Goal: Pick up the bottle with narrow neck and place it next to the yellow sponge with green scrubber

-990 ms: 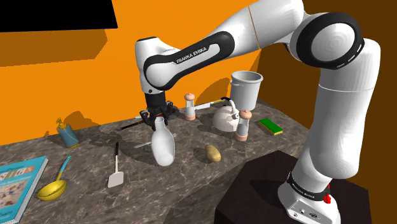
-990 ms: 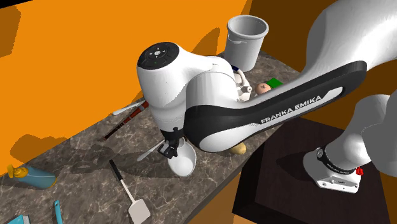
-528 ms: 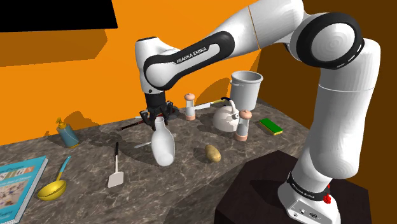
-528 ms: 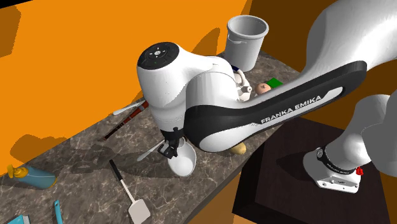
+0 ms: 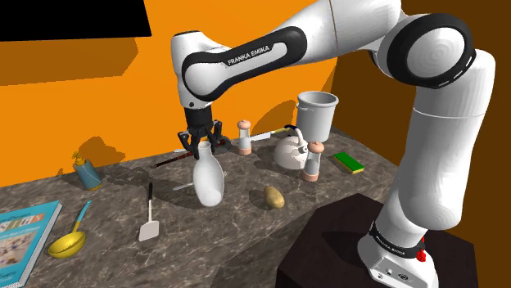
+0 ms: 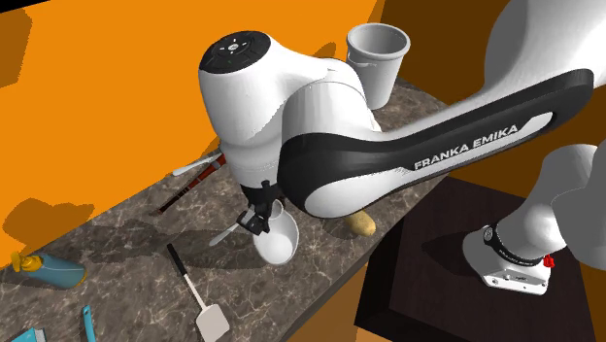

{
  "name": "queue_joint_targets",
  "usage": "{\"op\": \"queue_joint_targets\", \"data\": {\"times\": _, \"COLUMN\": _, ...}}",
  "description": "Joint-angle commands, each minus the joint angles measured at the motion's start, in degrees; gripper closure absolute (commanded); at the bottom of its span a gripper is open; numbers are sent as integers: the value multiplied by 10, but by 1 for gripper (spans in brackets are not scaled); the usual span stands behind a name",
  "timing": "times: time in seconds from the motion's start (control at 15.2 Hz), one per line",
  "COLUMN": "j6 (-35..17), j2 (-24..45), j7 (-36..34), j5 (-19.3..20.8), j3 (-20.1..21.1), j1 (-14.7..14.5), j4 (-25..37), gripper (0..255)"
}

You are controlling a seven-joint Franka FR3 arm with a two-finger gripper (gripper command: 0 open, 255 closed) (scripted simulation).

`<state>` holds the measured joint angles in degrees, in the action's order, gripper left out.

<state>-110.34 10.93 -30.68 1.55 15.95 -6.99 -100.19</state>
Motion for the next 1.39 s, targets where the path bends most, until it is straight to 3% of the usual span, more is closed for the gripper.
{"op": "queue_joint_targets", "data": {"times": 0.0, "j6": 16, "j2": -1, "j7": -1, "j5": 0, "j3": 1, "j1": -1, "j4": 15, "gripper": 255}}
{"op": "queue_joint_targets", "data": {"times": 0.59, "j6": 81, "j2": -7, "j7": 0, "j5": -2, "j3": 1, "j1": -1, "j4": 74, "gripper": 255}}
{"op": "queue_joint_targets", "data": {"times": 1.32, "j6": 125, "j2": -139, "j7": 137, "j5": -35, "j3": -58, "j1": 73, "j4": -13, "gripper": 255}}
